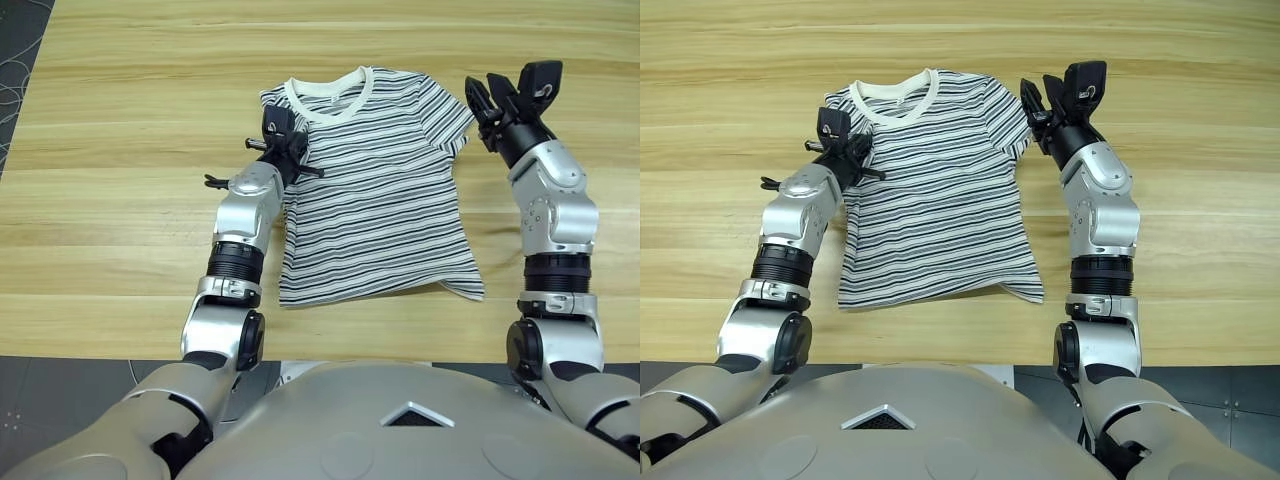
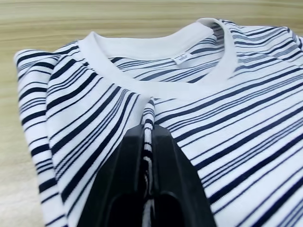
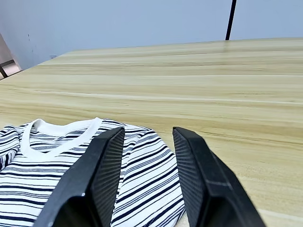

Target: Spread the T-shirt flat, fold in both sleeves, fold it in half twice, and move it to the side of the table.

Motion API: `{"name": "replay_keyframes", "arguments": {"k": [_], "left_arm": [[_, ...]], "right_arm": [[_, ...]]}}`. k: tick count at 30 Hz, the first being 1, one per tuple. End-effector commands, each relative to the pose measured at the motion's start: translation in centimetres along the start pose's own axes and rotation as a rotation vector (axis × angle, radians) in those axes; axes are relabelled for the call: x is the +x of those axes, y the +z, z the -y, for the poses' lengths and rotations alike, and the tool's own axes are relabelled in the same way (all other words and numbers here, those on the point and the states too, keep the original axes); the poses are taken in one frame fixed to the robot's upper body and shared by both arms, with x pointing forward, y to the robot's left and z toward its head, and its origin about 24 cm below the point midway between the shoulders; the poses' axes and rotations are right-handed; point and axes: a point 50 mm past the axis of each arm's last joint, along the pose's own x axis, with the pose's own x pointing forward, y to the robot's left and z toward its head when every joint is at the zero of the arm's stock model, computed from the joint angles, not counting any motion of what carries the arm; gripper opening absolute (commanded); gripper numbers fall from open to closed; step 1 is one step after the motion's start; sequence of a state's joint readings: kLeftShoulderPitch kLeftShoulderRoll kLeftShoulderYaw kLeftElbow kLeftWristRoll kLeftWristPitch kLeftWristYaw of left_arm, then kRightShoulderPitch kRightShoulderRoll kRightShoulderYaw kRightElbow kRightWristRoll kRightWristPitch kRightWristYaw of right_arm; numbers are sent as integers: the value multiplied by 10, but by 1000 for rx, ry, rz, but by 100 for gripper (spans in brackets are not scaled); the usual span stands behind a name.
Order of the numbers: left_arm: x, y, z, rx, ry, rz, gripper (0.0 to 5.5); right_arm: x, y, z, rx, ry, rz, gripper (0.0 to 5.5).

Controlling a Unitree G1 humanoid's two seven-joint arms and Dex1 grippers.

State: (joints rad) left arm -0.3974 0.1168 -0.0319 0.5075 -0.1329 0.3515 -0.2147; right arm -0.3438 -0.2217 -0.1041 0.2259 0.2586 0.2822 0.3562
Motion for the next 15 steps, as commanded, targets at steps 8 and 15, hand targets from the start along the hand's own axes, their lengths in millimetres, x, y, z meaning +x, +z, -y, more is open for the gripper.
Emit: {"name": "replay_keyframes", "arguments": {"k": [8, 15], "left_arm": [[-25, 59, -3, -44, -13, 269, 69], [-49, 77, 1, -96, -22, 353, 72]], "right_arm": [[4, -1, 6, 30, -22, -21, 188], [6, -18, 20, 213, -46, -134, 232]]}}
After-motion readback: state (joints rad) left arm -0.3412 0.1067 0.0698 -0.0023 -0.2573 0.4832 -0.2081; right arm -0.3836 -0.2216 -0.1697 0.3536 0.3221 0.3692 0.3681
